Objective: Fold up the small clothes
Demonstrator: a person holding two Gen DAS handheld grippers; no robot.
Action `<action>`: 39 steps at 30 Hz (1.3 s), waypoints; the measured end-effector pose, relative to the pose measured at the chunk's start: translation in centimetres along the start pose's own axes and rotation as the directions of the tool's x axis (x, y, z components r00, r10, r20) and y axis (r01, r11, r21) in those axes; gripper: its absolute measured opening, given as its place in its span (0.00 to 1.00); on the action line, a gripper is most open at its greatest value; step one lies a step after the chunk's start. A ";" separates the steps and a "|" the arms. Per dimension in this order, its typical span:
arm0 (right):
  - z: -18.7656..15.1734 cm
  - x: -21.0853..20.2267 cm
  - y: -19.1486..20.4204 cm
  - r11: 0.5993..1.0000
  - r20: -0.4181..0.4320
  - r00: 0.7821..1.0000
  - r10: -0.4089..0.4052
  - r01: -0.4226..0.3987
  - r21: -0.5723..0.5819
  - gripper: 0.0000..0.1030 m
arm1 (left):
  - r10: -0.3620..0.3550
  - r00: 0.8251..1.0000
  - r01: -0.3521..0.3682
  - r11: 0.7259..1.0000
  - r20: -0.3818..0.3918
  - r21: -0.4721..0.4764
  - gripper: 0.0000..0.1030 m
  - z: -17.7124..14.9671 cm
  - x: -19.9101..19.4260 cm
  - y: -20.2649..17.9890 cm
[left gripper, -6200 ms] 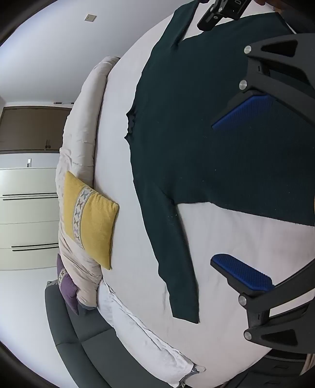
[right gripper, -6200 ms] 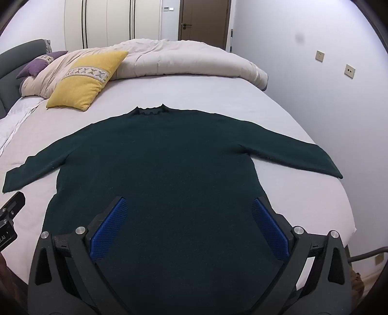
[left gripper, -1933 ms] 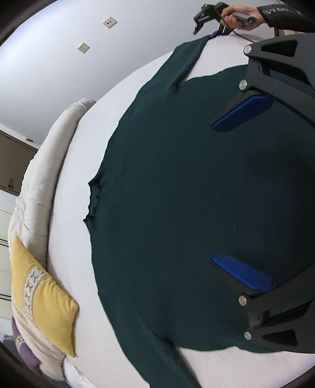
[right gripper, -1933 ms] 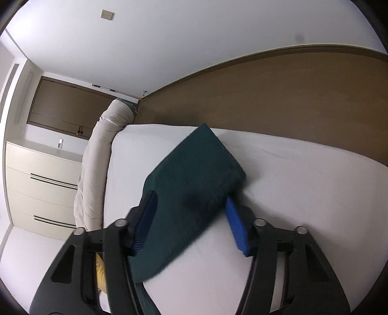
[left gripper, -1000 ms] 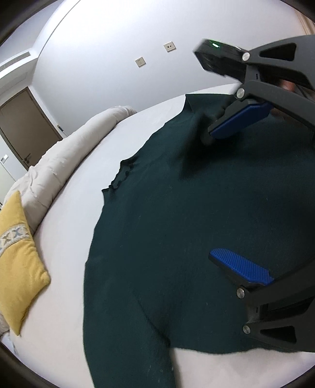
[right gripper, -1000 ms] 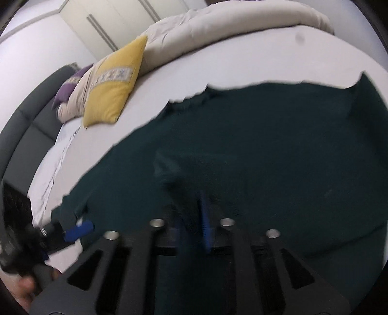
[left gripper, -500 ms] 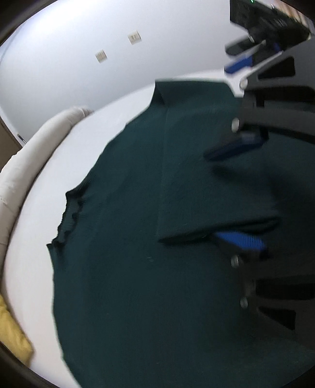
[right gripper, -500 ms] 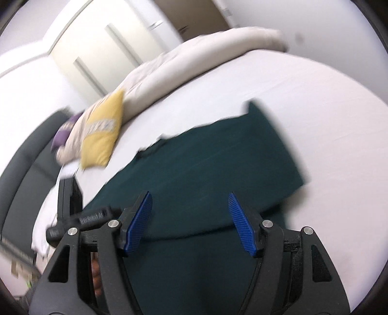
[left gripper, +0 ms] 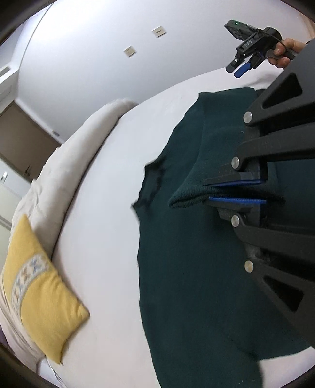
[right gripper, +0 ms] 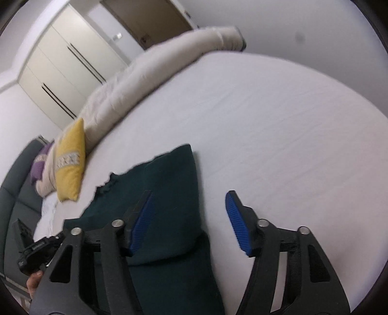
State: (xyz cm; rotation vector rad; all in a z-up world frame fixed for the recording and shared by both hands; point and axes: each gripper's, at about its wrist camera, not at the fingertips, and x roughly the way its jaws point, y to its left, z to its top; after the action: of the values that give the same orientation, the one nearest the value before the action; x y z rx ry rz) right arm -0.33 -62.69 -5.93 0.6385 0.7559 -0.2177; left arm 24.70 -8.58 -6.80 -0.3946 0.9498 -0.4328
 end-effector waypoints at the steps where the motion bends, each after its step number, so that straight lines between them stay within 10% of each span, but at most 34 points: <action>1: 0.3 0.8 0.1 1.000 -0.014 1.000 -0.013 0.013 -0.015 0.52 | 0.003 1.000 -0.003 1.000 0.003 -0.012 0.09 0.0 0.2 0.6; 9: 1.8 8.8 1.5 0.991 -0.133 0.985 -0.114 0.104 -0.082 0.38 | 0.054 0.997 -0.056 0.998 -0.053 -0.029 0.09 -1.3 3.7 4.1; 11: 2.1 9.6 2.1 0.985 -0.136 0.982 -0.128 0.110 -0.129 0.11 | 0.055 0.997 -0.057 0.998 -0.060 -0.023 0.09 -1.2 4.1 4.4; 13: 2.5 10.0 2.7 0.977 -0.141 0.979 -0.150 0.125 -0.175 0.06 | 0.055 0.997 -0.056 0.998 -0.056 -0.013 0.09 -1.2 4.0 4.2; 24: 2.3 9.6 1.0 0.989 -0.090 0.989 -0.118 0.109 -0.102 0.06 | 0.070 0.997 -0.070 0.997 -0.010 0.016 0.09 -0.7 5.3 4.8; 29: 2.5 6.7 1.2 0.994 -0.073 0.993 -0.093 0.089 -0.067 0.21 | 0.055 0.998 -0.055 0.998 -0.005 0.006 0.09 -0.7 4.6 5.0; 39: -1.5 7.0 1.7 0.959 -0.084 0.981 -0.172 0.147 -0.244 0.16 | 0.042 0.999 -0.042 0.999 -0.017 -0.005 0.12 -1.9 4.7 5.7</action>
State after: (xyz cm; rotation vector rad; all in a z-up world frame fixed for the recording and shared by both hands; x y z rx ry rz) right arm 4.55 -60.12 -10.85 0.3637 0.9200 -0.2396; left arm 26.51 -6.42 -13.94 -0.3760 0.9739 -0.3954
